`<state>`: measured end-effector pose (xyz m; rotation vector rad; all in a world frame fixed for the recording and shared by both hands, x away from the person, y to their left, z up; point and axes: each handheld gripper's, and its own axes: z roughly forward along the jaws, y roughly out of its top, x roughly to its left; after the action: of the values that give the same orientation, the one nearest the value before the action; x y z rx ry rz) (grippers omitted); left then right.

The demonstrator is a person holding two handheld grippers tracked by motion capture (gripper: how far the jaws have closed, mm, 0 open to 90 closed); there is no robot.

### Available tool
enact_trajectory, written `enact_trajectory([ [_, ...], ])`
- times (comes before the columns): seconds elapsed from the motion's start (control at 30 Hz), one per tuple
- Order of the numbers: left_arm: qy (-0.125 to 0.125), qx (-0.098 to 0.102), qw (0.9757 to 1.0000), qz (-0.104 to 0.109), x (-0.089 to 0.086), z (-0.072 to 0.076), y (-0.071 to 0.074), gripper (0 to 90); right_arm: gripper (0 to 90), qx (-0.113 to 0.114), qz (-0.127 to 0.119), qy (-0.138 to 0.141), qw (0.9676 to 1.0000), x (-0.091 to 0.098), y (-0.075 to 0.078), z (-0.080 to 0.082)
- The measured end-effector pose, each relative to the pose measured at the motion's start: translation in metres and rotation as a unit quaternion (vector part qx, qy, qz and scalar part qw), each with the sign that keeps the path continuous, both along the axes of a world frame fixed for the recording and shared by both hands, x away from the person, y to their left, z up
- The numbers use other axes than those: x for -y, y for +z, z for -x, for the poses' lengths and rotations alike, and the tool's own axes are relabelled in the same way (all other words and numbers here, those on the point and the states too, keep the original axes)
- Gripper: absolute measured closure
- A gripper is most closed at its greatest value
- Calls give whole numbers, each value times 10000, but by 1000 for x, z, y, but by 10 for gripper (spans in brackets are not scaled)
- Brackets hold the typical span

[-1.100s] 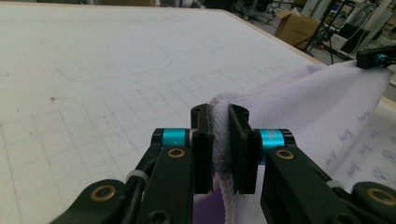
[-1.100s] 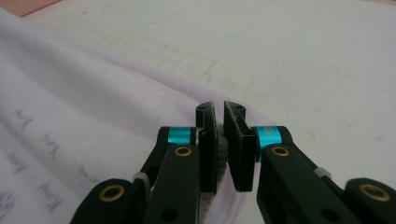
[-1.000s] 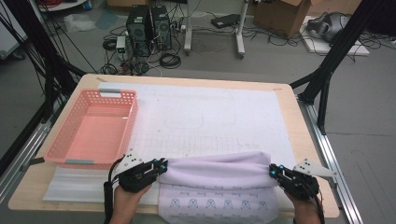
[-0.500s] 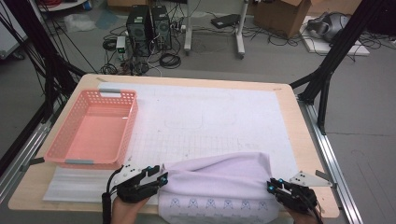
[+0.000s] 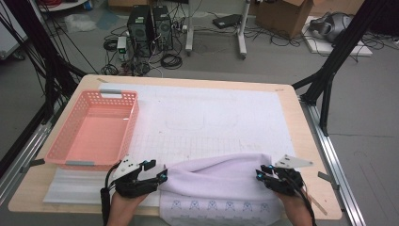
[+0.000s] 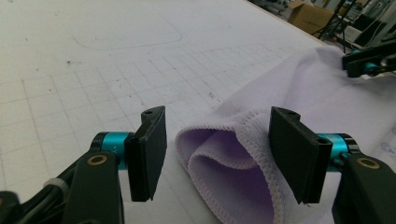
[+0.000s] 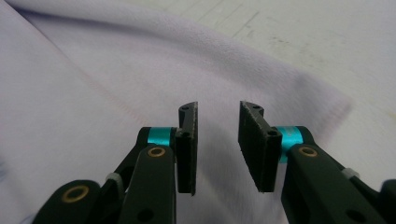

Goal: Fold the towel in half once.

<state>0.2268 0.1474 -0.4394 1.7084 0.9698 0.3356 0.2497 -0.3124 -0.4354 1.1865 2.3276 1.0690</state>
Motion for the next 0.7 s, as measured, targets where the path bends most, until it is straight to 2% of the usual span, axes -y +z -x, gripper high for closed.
enact_trajectory([
  [0.07,-8,-12,10000,6,-1,-2,0,381,696,-154,80,6,9998,-5,-5,-17],
  [0.13,-19,-18,10000,31,-1,-4,0,382,727,-122,-6,-102,9999,-4,-7,-30],
  [0.17,-9,-27,10000,49,-2,-5,0,382,729,-64,96,-292,9995,-4,-7,-34],
  [0.23,-47,-56,9999,86,-1,-9,1,383,712,86,311,-785,9964,0,-8,-40],
  [0.27,-71,-66,9999,91,-1,-12,2,384,713,89,262,-977,9948,4,-8,-42],
  [0.33,-163,-134,9997,99,2,-19,4,384,716,118,247,-1138,9931,9,-7,-42],
  [0.47,-414,-193,9989,-69,17,-33,10,382,682,294,93,-1098,9935,17,1,-32],
  [0.6,-621,-292,9972,-301,36,-43,11,362,668,367,5,-961,9947,22,6,-21],
  [0.7,-747,-380,9944,-639,52,-48,5,350,663,359,-29,-882,9955,24,6,-16],
])
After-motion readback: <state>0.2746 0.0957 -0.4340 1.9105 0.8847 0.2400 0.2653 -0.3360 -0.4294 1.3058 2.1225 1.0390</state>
